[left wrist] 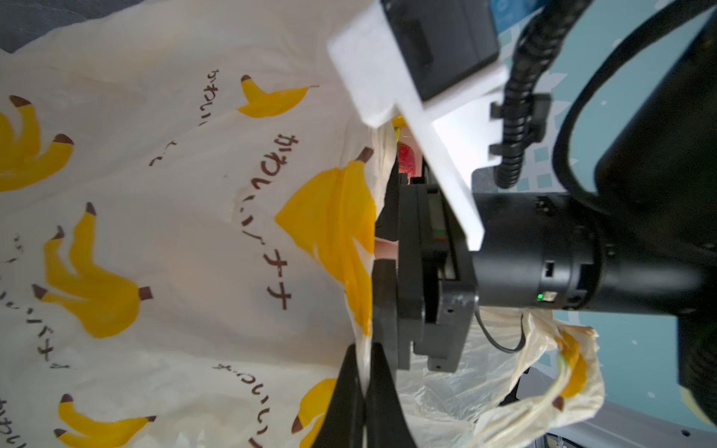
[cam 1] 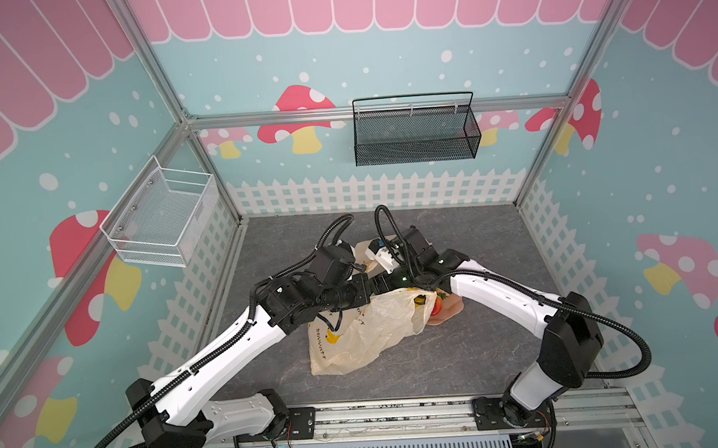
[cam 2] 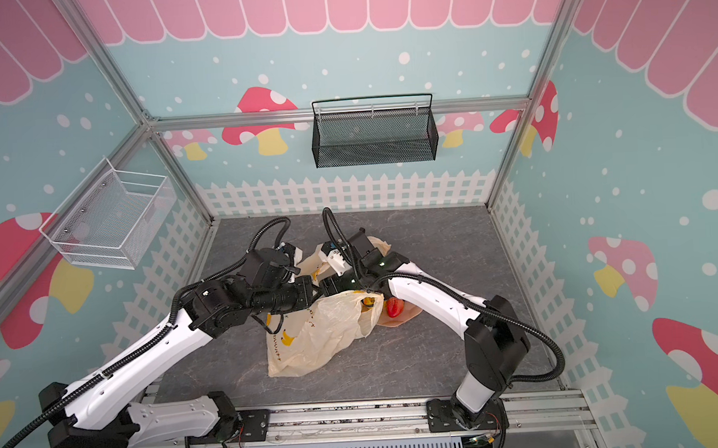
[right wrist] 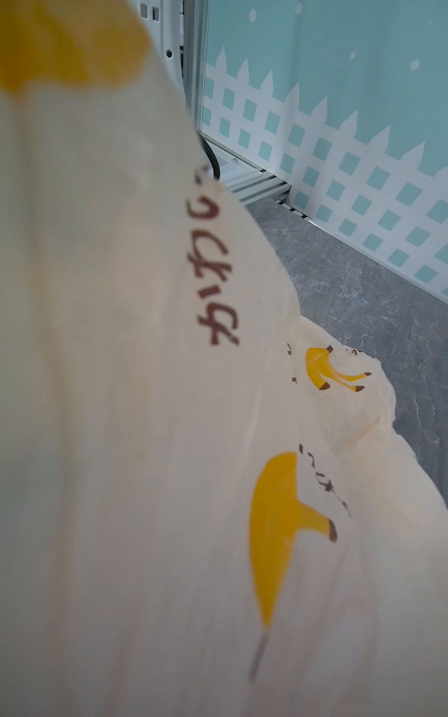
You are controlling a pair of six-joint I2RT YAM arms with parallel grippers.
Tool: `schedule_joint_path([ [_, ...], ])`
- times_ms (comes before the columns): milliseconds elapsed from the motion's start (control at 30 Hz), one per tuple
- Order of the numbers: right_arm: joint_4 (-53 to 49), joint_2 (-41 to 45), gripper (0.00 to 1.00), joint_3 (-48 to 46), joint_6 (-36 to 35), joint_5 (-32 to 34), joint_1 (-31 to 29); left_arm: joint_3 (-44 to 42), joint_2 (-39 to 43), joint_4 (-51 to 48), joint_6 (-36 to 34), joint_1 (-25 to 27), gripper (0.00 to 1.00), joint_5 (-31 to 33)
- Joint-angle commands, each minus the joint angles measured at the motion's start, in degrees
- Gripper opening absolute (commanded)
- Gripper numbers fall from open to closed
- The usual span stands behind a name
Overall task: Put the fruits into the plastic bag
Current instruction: 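Move the right gripper over the pink fruit bowl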
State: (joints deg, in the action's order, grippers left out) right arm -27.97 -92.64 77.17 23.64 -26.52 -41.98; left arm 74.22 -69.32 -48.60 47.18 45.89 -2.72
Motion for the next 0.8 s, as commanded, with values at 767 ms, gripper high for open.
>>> schedule_joint_path([
  [767, 1.0, 14.3, 0.78, -1.3, 3.2, 7.5, 8.6, -0.8, 4.1, -7.5, -12.1, -0.3, 0.0, 6.2],
])
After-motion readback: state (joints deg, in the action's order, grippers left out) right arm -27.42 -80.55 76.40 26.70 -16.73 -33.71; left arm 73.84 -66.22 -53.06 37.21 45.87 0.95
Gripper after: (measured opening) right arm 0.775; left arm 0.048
